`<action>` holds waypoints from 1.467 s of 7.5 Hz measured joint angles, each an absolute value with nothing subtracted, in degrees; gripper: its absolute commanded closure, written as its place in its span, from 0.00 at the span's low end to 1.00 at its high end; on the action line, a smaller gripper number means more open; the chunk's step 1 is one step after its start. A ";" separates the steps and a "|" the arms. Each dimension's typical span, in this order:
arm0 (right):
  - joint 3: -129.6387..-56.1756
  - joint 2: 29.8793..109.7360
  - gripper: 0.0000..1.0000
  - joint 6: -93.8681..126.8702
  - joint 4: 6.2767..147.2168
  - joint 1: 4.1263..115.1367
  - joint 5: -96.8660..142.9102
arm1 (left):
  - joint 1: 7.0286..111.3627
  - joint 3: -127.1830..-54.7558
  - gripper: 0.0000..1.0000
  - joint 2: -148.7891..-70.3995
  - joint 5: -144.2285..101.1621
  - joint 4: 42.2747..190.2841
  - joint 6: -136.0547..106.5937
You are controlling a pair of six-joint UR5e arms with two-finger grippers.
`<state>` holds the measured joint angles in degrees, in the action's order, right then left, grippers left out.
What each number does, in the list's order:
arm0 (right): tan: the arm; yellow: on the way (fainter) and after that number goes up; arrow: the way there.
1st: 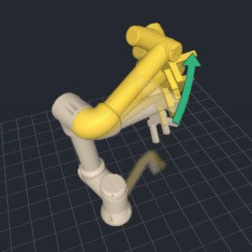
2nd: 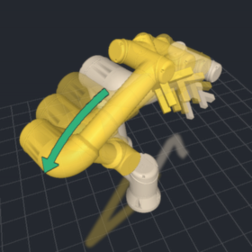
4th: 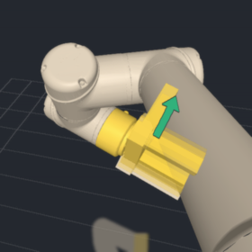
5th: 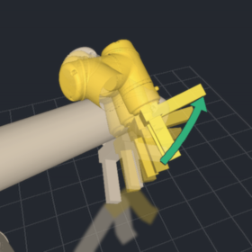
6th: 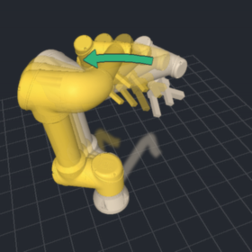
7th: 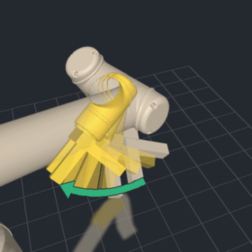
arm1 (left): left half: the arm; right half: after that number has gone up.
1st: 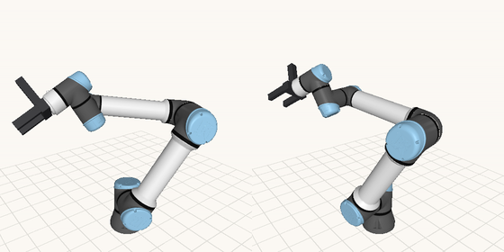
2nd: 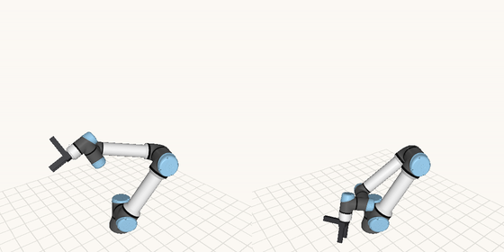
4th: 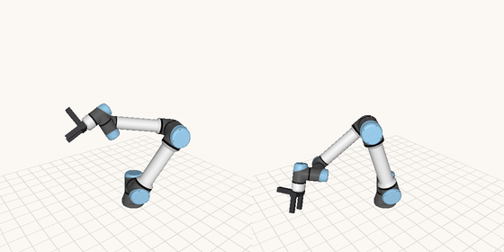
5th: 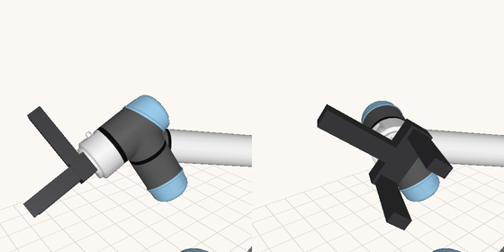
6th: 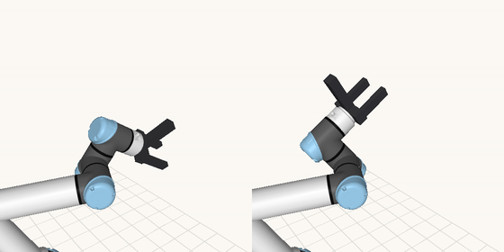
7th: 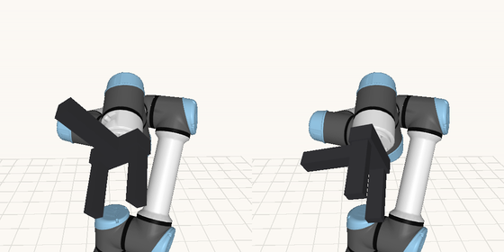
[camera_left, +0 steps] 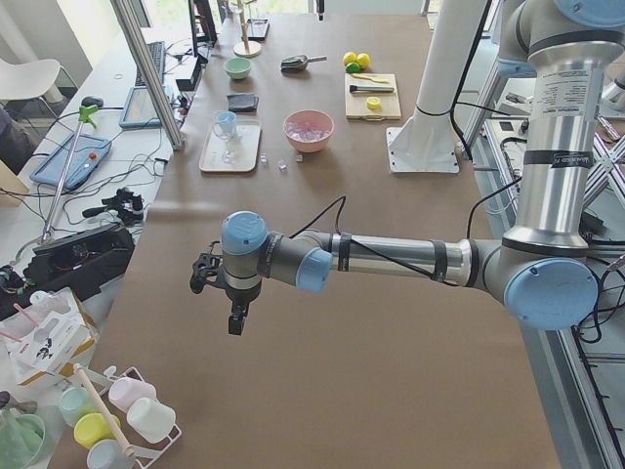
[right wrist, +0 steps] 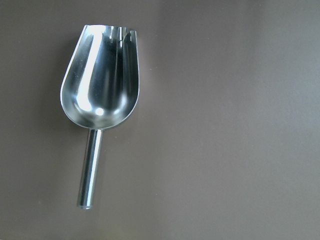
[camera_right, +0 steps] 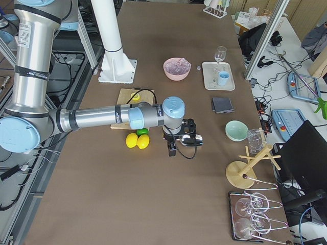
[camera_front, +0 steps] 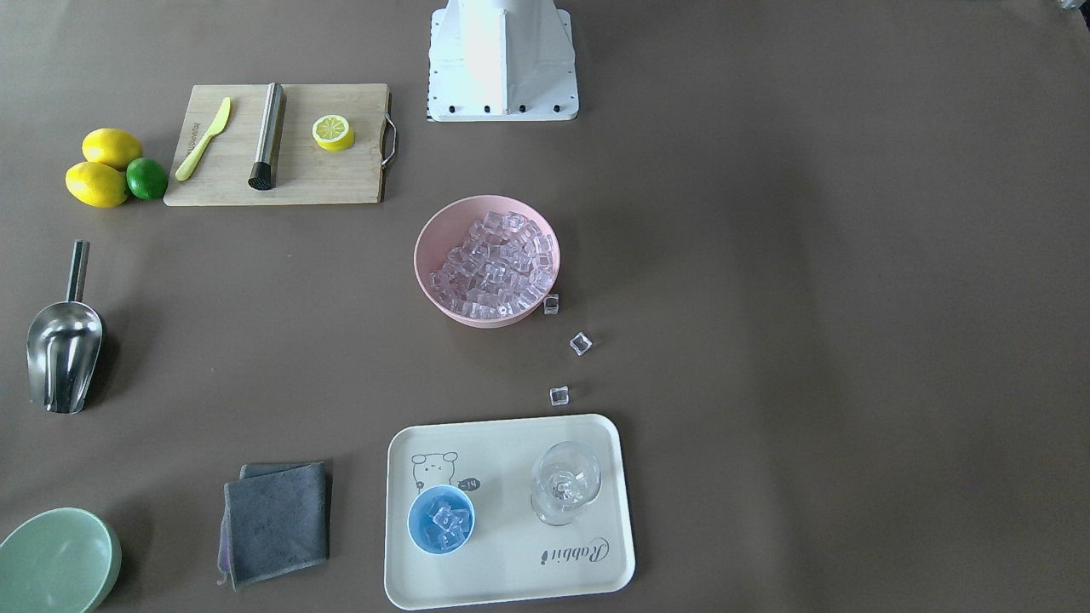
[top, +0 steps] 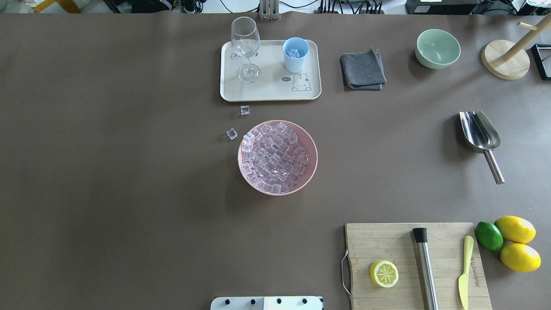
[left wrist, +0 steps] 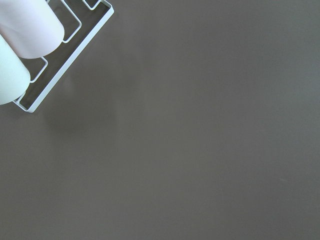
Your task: Put ice in cup with scoop
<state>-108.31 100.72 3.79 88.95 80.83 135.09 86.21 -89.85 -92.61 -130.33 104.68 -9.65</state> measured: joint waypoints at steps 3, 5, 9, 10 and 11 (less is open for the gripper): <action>-107.99 100.81 0.00 -0.67 93.12 84.35 134.71 | 85.91 -89.86 0.01 -92.79 -130.34 104.68 -9.67; -107.82 100.81 0.00 -0.93 94.30 85.04 134.45 | 85.87 -89.83 0.01 -92.81 -130.34 104.68 -9.67; -107.69 100.81 0.00 -0.97 94.88 85.48 134.47 | 85.58 -89.90 0.01 -92.82 -130.34 104.68 -9.67; -107.67 100.81 0.00 -0.97 94.87 85.51 134.48 | 85.25 -89.91 0.01 -92.87 -130.34 104.68 -9.67; -107.67 100.81 0.00 -0.97 94.88 85.51 134.56 | 85.08 -89.91 0.01 -92.88 -130.34 104.68 -9.67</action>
